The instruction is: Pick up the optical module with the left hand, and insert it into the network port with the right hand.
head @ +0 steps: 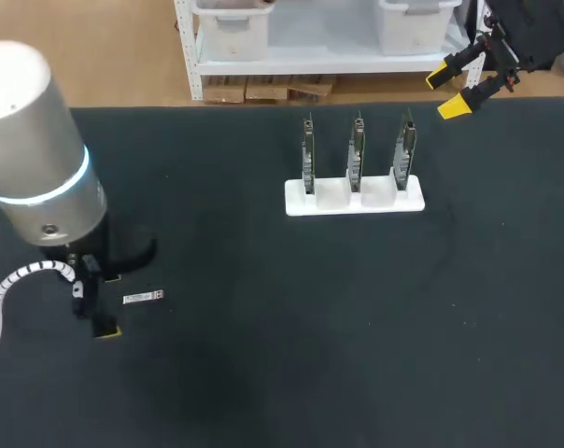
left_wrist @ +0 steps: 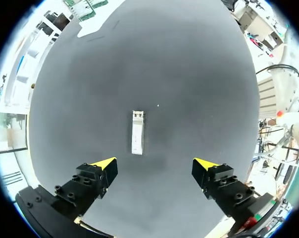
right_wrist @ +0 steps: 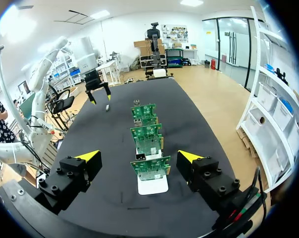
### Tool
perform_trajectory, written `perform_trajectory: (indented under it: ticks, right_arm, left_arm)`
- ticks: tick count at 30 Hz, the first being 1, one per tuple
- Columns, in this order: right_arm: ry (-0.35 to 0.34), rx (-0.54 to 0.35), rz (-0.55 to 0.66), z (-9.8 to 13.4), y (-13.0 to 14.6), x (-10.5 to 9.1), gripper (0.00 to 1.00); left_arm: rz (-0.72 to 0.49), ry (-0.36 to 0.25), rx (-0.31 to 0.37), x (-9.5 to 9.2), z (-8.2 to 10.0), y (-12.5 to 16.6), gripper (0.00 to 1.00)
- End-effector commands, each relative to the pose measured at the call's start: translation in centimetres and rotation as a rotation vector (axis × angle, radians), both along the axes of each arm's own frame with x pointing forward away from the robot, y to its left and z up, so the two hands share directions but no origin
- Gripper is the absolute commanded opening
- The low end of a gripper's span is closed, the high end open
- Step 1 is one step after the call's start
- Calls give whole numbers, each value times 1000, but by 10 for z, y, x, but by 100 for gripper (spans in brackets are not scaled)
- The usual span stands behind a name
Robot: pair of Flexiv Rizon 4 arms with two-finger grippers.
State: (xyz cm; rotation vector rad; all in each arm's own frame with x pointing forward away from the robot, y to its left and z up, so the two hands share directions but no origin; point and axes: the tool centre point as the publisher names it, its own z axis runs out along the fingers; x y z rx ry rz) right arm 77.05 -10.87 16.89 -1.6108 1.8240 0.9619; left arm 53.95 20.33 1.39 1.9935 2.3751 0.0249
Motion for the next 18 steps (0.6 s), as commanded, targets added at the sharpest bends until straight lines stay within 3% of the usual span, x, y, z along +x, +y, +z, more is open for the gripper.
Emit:
perform_trajectory:
  ticks: [1, 9, 18]
  right_arm:
    - [-2, 0, -2, 0, 0, -1, 100]
    - [-2, 0, -2, 0, 0, -1, 100]
    - [-2, 0, -2, 0, 0, -1, 100]
  left_arm:
    - [-17, -43, 1, -5, -6, -10, 100]
    - [-38, -104, 35, -16, -15, -19, 100]
    - [-19, -97, 30, -14, -14, -14, 100]
